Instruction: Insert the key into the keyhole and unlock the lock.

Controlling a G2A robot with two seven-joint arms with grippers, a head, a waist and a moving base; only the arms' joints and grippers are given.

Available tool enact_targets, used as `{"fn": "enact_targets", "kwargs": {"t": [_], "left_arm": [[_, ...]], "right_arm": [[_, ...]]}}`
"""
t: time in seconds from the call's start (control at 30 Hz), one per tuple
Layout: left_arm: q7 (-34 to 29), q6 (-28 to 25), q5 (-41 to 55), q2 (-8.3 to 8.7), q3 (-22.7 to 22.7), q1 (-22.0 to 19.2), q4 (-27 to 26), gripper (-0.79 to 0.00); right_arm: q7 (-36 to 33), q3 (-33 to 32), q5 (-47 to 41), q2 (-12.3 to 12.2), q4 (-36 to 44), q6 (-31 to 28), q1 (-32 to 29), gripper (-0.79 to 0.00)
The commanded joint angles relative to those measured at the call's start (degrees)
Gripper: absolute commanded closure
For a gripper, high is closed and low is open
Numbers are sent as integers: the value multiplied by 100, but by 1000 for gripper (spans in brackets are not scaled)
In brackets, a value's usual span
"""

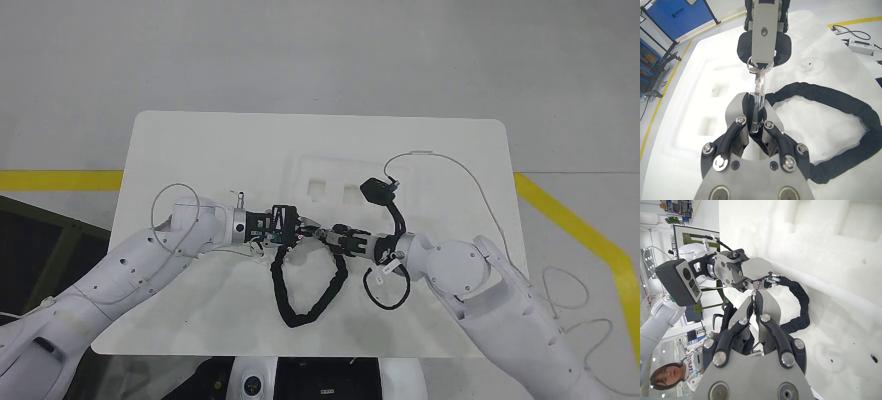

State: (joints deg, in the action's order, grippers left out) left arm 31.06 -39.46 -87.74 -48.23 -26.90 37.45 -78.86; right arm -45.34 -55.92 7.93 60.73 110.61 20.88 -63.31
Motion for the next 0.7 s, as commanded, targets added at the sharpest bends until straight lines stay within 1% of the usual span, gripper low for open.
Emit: {"fn": "enact_targets", "kwargs": {"t": [0.0,0.03,0.07,0.33,0.47,0.53,0.67], "left_arm": [[0,0,0,0,0,0,0,0],[0,0,0,0,0,0,0,0],[0,0,0,0,0,0,0,0],[0,0,0,0,0,0,0,0],[0,0,0,0,0,0,0,0],[0,0,0,0,0,0,0,0],[-122,-16,10,-4,-32,57,-84,0]], "right_arm": [[19,-3,-20,8,-21,3,11,-142],[24,-8,-34,11,-29,-8,14,-332],[10,-11,-61,14,-35,-30,14,-785],[-243,-218,-153,-29,158,-330,-136,-785],[-483,-418,-105,-85,213,-792,-227,-785],[-568,-516,57,-120,209,-1019,-281,-785],[-761,-686,100,-170,180,-1813,-353,-785]]}}
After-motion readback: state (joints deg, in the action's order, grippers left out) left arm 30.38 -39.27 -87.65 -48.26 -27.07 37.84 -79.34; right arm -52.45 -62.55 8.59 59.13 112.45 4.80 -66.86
